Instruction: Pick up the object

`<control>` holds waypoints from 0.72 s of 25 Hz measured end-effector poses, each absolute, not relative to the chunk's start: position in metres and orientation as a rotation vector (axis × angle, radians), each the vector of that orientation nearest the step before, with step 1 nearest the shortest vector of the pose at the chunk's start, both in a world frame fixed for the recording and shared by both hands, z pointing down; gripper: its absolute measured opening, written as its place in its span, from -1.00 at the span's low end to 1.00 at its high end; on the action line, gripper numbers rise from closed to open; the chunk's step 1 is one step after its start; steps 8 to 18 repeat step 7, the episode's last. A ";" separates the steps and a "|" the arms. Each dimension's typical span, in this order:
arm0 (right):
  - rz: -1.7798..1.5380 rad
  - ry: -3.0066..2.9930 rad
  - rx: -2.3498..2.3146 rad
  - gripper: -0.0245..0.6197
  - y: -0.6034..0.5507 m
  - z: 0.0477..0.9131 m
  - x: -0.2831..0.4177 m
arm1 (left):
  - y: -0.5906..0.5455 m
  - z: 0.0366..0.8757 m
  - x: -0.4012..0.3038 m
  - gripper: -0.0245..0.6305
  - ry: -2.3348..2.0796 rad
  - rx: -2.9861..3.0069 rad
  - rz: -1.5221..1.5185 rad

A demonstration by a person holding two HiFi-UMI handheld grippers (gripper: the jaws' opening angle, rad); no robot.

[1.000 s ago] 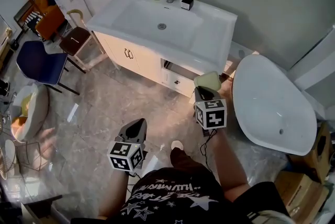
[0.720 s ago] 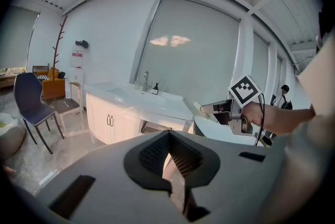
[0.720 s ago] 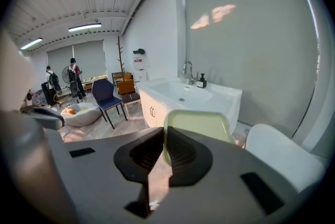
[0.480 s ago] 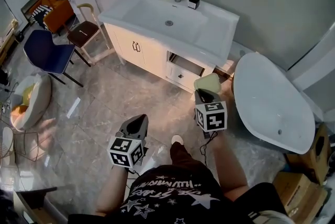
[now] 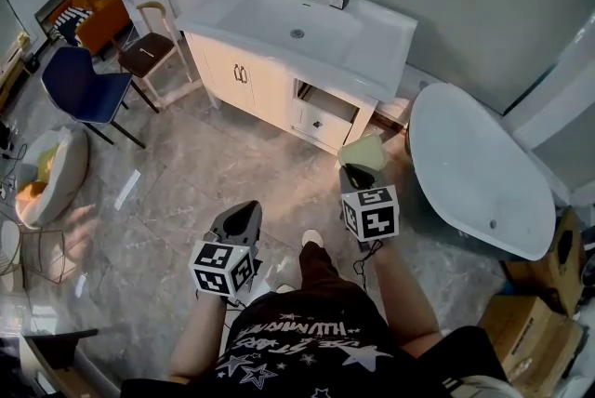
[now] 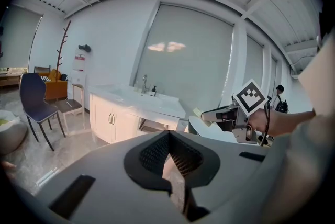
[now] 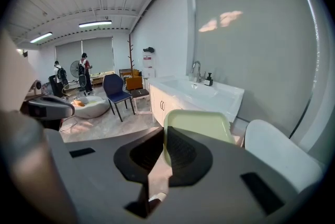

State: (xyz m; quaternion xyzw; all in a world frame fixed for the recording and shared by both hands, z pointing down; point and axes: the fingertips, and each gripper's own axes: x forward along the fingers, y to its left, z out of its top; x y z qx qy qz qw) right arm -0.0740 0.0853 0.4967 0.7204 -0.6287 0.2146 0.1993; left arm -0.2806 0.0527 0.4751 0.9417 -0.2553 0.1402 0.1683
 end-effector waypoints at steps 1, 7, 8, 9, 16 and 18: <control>0.600 -1.757 2.012 -0.83 0.090 0.498 -0.078 | 0.056 0.476 -0.284 -0.88 -0.723 2.678 0.398; 0.606 -1.755 2.004 -0.83 0.107 0.504 -0.093 | 0.072 0.483 -0.298 -0.88 -0.712 2.670 0.401; 0.606 -1.755 2.004 -0.83 0.107 0.504 -0.093 | 0.072 0.483 -0.298 -0.88 -0.712 2.670 0.401; 0.606 -1.755 2.004 -0.83 0.107 0.504 -0.093 | 0.072 0.483 -0.298 -0.88 -0.712 2.670 0.401; 0.606 -1.755 2.004 -0.83 0.107 0.504 -0.093 | 0.072 0.483 -0.298 -0.88 -0.712 2.670 0.401; 0.606 -1.755 2.004 -0.83 0.107 0.504 -0.093 | 0.072 0.483 -0.298 -0.88 -0.712 2.670 0.401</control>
